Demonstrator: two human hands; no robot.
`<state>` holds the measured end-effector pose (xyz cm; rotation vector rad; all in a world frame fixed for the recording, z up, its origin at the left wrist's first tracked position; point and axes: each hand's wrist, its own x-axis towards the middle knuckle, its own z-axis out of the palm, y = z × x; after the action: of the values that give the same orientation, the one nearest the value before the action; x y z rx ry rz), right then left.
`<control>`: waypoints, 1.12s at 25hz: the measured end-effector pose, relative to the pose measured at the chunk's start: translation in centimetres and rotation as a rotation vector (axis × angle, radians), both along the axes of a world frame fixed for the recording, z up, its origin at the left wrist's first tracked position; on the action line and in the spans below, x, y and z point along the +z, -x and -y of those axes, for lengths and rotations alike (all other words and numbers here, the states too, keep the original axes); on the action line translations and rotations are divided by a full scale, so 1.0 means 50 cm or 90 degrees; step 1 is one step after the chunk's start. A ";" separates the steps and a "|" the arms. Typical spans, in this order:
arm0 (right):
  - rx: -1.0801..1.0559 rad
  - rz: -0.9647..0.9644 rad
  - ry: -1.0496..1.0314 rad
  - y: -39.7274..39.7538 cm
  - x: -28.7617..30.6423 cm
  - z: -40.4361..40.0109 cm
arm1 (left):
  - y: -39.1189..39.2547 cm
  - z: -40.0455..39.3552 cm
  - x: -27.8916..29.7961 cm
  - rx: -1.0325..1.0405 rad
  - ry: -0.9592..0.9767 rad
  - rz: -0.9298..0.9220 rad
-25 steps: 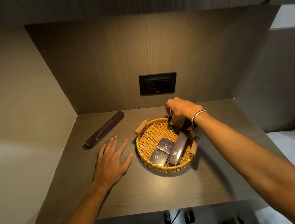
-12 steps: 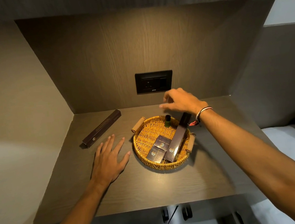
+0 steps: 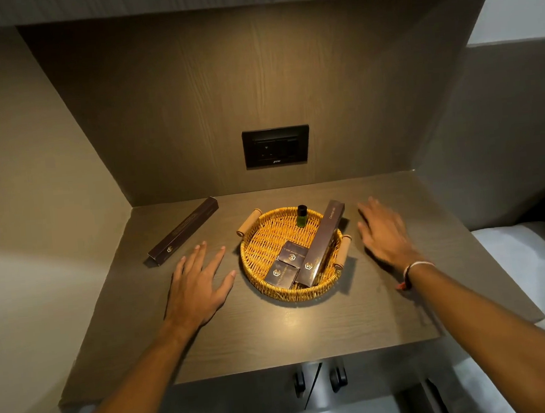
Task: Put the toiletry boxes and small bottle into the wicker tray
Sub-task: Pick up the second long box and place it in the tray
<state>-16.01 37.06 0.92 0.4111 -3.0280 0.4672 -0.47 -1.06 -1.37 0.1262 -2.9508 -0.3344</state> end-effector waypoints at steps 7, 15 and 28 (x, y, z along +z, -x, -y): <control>-0.008 -0.030 -0.078 -0.034 -0.056 -0.006 | 0.042 0.017 0.064 0.043 0.012 -0.020; -0.017 -0.031 -0.059 -0.032 -0.053 -0.004 | 0.091 0.079 0.143 0.267 0.061 0.171; -0.008 0.010 -0.107 -0.032 -0.047 -0.004 | 0.102 -0.151 0.252 0.103 -0.219 -0.072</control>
<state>-14.41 37.24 -1.42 0.3977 -3.0940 0.2163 -5.60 6.49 11.22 0.3741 -2.7227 -0.7930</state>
